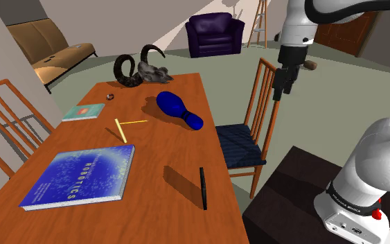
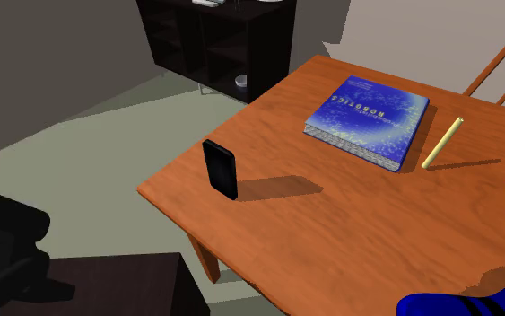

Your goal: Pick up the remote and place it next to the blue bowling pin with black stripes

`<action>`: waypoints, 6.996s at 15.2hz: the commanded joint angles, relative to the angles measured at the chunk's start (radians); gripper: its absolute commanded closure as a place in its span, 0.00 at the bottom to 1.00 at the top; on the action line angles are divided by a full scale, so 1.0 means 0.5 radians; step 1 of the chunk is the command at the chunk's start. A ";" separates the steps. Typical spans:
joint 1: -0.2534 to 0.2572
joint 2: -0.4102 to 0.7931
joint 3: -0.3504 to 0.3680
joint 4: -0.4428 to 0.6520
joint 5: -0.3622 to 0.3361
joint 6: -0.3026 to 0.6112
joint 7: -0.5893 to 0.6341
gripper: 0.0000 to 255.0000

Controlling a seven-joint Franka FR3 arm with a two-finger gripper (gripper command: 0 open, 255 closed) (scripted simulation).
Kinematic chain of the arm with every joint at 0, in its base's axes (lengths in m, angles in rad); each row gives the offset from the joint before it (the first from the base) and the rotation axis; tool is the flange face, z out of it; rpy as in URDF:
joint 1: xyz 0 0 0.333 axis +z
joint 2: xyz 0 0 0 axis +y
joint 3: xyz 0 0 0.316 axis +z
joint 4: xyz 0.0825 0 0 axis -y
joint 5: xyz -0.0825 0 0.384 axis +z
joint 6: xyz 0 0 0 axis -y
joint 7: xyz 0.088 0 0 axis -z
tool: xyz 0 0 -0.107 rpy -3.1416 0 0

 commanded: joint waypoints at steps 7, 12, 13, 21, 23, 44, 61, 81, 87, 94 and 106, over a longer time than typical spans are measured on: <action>0.071 0.141 0.329 -0.006 0.166 0.148 0.407 0.00; 0.113 0.360 0.591 0.075 0.262 0.285 0.742 0.00; 0.118 0.414 0.643 0.101 0.274 0.312 0.809 0.00; 0.121 0.950 1.029 0.406 0.241 0.512 1.377 0.00; 0.119 1.113 1.115 0.510 0.188 0.551 1.533 0.00; 0.172 1.631 1.289 0.669 -0.056 0.808 1.976 0.00; 0.163 1.552 1.283 0.786 -0.018 0.624 1.956 1.00; 0.148 1.461 1.261 1.238 0.016 0.093 1.959 1.00; 0.147 1.474 1.260 1.412 0.008 -0.069 1.976 1.00; 0.150 1.516 1.265 1.643 -0.011 -0.263 2.007 1.00; -0.046 1.729 1.072 1.930 -0.168 -0.390 1.617 1.00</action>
